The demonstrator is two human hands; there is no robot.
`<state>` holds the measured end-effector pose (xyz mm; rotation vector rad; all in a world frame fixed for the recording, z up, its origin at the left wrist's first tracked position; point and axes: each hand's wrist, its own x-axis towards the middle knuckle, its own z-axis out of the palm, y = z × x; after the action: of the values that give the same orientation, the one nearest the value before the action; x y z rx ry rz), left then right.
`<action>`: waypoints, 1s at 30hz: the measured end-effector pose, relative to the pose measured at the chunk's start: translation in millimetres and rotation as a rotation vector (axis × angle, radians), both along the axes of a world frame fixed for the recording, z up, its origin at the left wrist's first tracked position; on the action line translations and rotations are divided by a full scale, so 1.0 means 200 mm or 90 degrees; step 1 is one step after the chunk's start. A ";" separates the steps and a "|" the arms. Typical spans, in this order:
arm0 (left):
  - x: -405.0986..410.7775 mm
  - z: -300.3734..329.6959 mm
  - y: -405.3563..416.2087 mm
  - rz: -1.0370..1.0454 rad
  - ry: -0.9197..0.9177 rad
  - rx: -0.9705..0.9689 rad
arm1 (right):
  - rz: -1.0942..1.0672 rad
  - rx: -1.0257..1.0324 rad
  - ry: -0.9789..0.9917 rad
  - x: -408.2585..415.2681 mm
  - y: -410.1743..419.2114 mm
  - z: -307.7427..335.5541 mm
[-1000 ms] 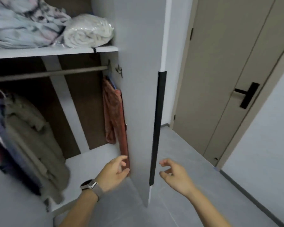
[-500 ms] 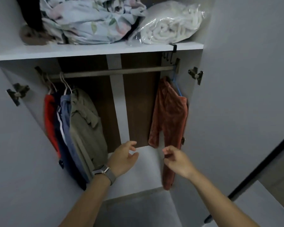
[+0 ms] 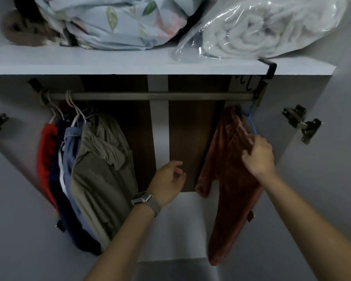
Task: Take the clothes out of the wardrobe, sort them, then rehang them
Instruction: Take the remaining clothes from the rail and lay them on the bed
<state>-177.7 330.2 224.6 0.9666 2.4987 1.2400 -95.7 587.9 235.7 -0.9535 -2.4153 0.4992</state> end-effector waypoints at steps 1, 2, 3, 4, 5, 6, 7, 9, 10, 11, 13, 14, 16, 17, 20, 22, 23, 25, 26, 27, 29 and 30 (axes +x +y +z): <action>-0.03 0.01 0.01 0.010 -0.003 0.008 | -0.020 -0.008 -0.015 -0.03 0.05 0.00; -0.07 0.01 0.02 0.015 -0.009 0.008 | -0.033 -0.022 -0.029 -0.06 0.09 -0.01; -0.10 0.01 0.03 0.016 -0.013 0.008 | -0.035 -0.033 -0.040 -0.09 0.12 -0.03; -0.13 0.01 0.03 0.015 -0.015 0.006 | -0.038 -0.036 -0.059 -0.11 0.14 -0.03; -0.16 0.01 0.03 0.014 -0.016 0.003 | -0.042 -0.035 -0.075 -0.13 0.17 -0.06; -0.18 0.01 0.04 0.011 -0.015 -0.001 | -0.053 -0.041 -0.085 -0.15 0.18 -0.06; -0.21 0.01 0.04 0.007 -0.015 -0.005 | -0.069 -0.063 -0.074 -0.16 0.18 -0.07; -0.26 0.01 0.04 -0.001 -0.012 -0.015 | -0.105 -0.142 -0.018 -0.20 0.18 -0.05; -0.28 0.00 0.04 -0.003 -0.011 -0.020 | -0.118 -0.188 0.003 -0.21 0.17 -0.04; -0.29 0.01 0.04 -0.007 -0.012 -0.024 | -0.121 -0.235 0.021 -0.24 0.17 -0.03; -0.34 0.00 0.04 -0.013 -0.015 -0.027 | -0.113 -0.349 0.073 -0.30 0.18 -0.02; -0.36 0.00 0.04 -0.014 -0.016 -0.028 | -0.109 -0.415 0.116 -0.32 0.18 -0.02; -0.40 0.00 0.04 -0.016 -0.016 -0.031 | -0.110 -0.524 0.212 -0.36 0.16 -0.02; -0.42 0.00 0.03 -0.019 -0.019 -0.030 | -0.107 -0.547 0.253 -0.38 0.15 -0.02; -0.47 0.00 0.02 -0.022 -0.018 -0.033 | -0.095 -0.565 0.325 -0.42 0.09 0.00; -0.51 0.00 0.01 -0.021 -0.011 -0.034 | -0.072 -0.573 0.341 -0.44 0.05 0.02; -0.52 0.00 0.00 -0.020 -0.011 -0.032 | -0.055 -0.574 0.342 -0.44 0.03 0.03; -0.54 0.00 -0.01 -0.013 -0.008 -0.031 | -0.023 -0.573 0.334 -0.45 -0.01 0.04; -0.55 0.00 -0.02 -0.007 -0.007 -0.034 | -0.001 -0.573 0.331 -0.45 -0.04 0.05; -0.57 0.00 -0.04 0.000 -0.005 -0.038 | 0.019 -0.576 0.325 -0.45 -0.07 0.06; -0.60 -0.01 -0.09 0.016 0.002 -0.040 | 0.054 -0.587 0.314 -0.45 -0.14 0.07; -0.62 -0.01 -0.13 0.030 0.006 -0.038 | 0.068 -0.593 0.311 -0.45 -0.18 0.07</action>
<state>-302.1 305.2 222.7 0.9066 2.5639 1.1689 -184.8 552.5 250.3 -0.8783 -1.7486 1.7527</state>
